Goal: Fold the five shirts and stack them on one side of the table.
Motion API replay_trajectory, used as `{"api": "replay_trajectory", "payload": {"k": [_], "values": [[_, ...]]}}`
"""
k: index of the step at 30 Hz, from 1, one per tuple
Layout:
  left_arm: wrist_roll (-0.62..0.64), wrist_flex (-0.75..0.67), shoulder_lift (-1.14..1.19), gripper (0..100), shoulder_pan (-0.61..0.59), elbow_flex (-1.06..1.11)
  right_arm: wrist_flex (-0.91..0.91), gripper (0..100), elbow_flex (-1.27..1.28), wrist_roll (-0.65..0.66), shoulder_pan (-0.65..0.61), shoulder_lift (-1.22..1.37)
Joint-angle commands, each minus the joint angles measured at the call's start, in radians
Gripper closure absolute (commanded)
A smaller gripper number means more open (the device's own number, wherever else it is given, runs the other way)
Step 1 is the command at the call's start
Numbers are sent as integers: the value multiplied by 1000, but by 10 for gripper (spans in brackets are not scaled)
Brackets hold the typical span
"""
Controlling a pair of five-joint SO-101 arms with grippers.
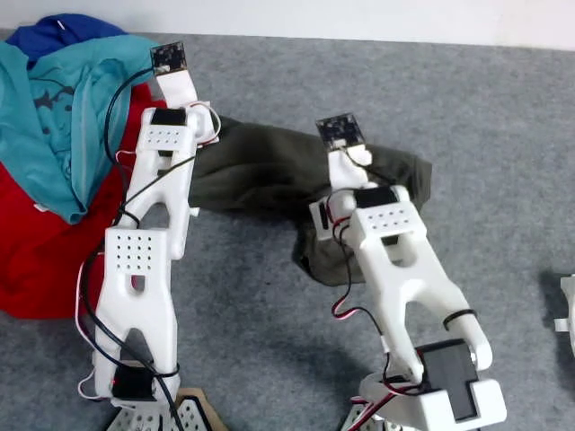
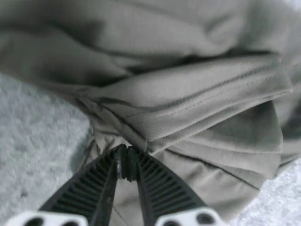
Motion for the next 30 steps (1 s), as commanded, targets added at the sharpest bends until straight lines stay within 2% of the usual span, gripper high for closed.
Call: {"api": "replay_trajectory", "payload": {"k": [1, 9, 17, 22, 30], "values": [[2, -14, 2, 990, -27, -18, -45, 991, 4, -32, -2, -47], [2, -14, 2, 990, -24, -18, -104, 991, -13, -32, 8, 24], [2, -14, 2, 990, -22, -18, -196, 991, -323, -37, 111, 364], [2, -14, 2, 990, -22, -18, -208, 991, -412, -37, 114, 406], [2, -14, 2, 990, -21, -18, -406, 991, -410, -29, 85, 464]]}}
